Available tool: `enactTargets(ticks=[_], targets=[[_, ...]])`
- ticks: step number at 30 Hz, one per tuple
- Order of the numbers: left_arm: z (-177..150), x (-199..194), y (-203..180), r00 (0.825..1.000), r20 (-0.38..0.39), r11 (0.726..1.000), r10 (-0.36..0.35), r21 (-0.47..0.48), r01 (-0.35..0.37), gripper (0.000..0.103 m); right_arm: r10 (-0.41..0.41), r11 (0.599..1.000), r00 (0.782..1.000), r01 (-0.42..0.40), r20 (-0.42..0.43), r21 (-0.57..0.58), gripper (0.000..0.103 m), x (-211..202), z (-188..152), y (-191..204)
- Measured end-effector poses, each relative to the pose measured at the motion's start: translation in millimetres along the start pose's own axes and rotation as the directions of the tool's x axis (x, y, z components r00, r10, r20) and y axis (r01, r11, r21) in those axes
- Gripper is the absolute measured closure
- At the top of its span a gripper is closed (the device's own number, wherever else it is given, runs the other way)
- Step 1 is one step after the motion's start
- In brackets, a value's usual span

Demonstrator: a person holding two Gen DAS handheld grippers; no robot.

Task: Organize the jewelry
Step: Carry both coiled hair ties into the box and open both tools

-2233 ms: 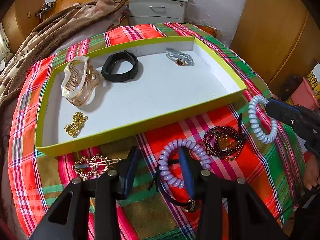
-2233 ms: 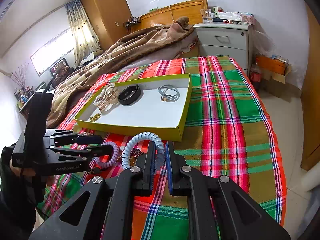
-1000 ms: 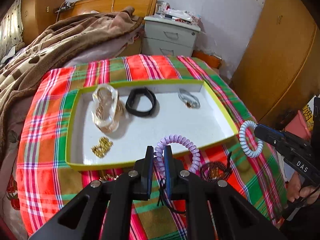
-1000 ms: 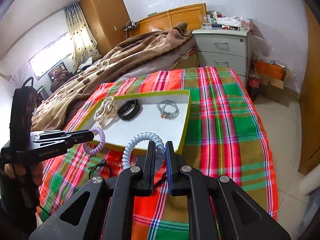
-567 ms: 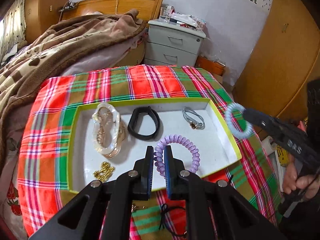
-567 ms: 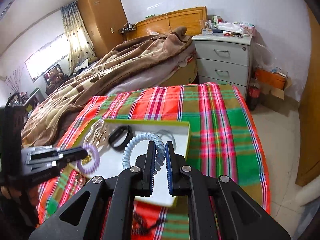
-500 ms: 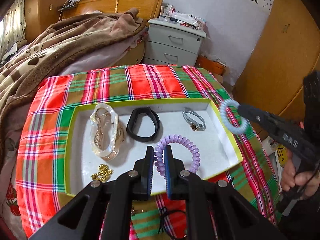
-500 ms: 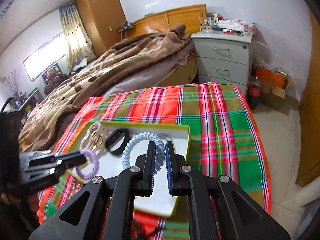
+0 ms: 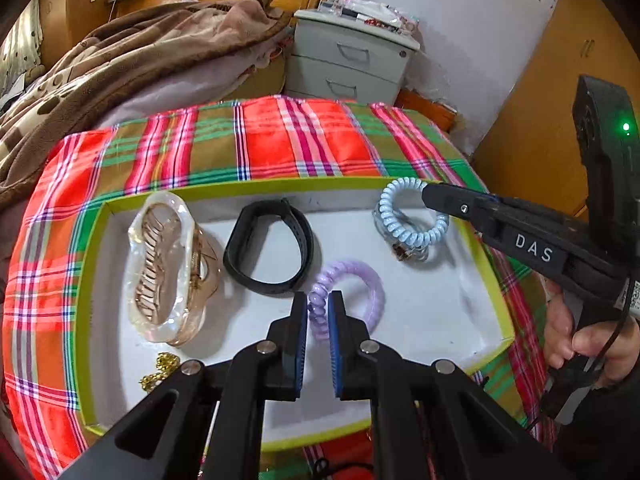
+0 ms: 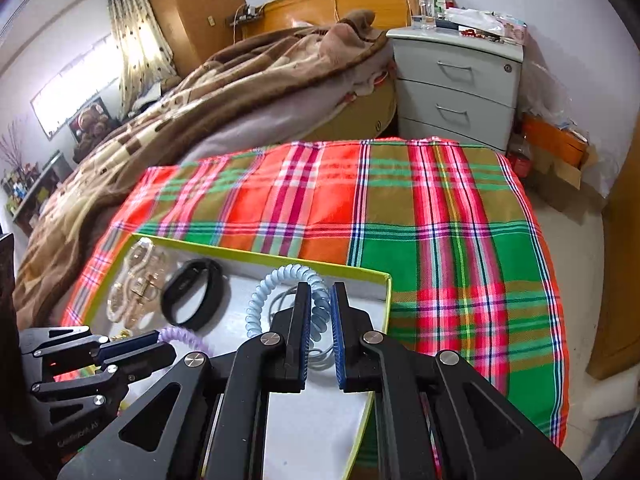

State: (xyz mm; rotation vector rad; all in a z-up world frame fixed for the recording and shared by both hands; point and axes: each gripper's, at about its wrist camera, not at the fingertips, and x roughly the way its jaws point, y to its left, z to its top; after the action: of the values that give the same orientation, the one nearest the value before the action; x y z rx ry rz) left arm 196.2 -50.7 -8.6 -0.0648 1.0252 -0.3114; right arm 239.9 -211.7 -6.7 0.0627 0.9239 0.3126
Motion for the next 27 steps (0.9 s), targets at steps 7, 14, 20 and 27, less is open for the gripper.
enactTargets(ticks=[7,14,20,27], targets=[[0.1,6.5,1.5,1.000,-0.010,1.000,-0.004,-0.004,0.004,0.092,-0.048,0.999,0.998,0.047,-0.026,-0.026,0.093,11.3,-3.1,-1.2],[0.0,10.8,0.5,1.000,-0.016,1.000,0.000,-0.005,0.000,0.092,-0.082,0.996,0.996,0.080,-0.039,-0.049,0.093,18.6,-3.9,-0.4],[-1.3,12.7,1.1,1.000,-0.023,1.000,0.005,-0.006,-0.005,0.092,-0.085,0.995,0.996,0.083,-0.037,-0.054,0.093,17.8,-3.5,0.3],[-2.8,11.7,2.0,1.000,-0.023,1.000,0.007,-0.010,-0.007,0.077,-0.089,0.995,0.996,0.088,-0.022,-0.047,0.092,14.1,-5.0,2.5]])
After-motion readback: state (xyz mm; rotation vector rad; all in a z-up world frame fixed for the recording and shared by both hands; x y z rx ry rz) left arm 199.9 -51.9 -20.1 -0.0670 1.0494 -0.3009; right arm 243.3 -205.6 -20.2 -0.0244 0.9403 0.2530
